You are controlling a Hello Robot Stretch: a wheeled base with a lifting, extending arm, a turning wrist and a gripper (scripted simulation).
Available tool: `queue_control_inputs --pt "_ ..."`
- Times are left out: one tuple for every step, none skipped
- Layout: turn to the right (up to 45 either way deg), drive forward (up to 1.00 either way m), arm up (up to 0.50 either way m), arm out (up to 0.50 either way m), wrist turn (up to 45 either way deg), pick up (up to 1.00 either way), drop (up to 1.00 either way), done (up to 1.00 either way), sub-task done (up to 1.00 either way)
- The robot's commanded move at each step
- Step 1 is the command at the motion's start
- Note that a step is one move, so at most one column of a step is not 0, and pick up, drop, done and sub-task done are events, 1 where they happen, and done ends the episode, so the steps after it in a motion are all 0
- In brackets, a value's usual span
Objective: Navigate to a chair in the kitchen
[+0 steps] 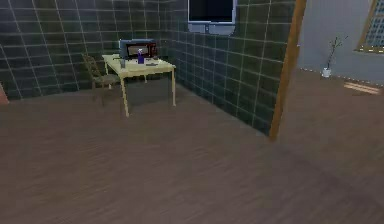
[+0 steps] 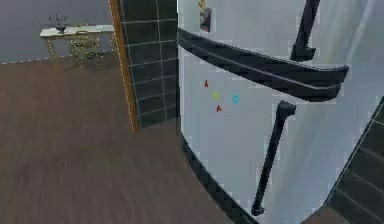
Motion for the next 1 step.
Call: queue_control_inputs --pt "15.0 0.00 0.00 0.00 0.0 0.00 0.00 0.00 0.00"
